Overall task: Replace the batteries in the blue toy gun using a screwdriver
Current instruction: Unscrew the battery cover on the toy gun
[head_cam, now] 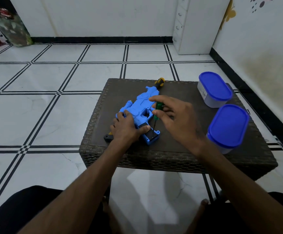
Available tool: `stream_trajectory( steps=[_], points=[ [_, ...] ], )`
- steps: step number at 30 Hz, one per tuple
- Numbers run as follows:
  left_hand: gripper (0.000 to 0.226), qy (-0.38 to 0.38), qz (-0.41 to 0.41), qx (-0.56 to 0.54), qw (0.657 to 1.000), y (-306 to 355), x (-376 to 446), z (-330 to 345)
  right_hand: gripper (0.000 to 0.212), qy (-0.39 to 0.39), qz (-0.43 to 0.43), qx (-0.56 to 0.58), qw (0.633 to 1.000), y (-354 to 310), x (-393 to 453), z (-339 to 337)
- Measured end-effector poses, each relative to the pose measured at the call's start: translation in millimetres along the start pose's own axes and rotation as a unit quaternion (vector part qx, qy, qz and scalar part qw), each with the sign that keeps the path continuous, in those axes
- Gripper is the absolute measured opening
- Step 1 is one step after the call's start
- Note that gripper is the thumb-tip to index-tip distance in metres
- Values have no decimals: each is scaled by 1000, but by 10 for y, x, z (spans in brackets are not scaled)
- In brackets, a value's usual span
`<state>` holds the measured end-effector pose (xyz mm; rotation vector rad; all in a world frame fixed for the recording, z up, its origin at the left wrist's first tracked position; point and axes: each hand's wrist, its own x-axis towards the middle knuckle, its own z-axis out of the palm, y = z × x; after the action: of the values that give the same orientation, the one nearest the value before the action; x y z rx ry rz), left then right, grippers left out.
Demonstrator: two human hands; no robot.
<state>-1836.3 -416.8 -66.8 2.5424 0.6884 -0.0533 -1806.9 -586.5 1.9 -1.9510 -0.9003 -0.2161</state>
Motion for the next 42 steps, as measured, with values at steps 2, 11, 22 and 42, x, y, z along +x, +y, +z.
stream_trajectory(
  steps=[2,11,22,42],
  points=[
    [112,1,0,0,1000,2,-2,2,36,4,3,2,1000,-7,6,-17],
    [112,5,2,3,1000,-4,4,11,36,-5,7,7,1000,28,-36,18],
    [119,-47,17,15,999,-79,15,-13,38,-19,28,44,998,31,-68,23],
    [128,-93,5,33,995,-34,46,-96,37,-11,-4,-23,1000,-45,-94,58]
  ],
)
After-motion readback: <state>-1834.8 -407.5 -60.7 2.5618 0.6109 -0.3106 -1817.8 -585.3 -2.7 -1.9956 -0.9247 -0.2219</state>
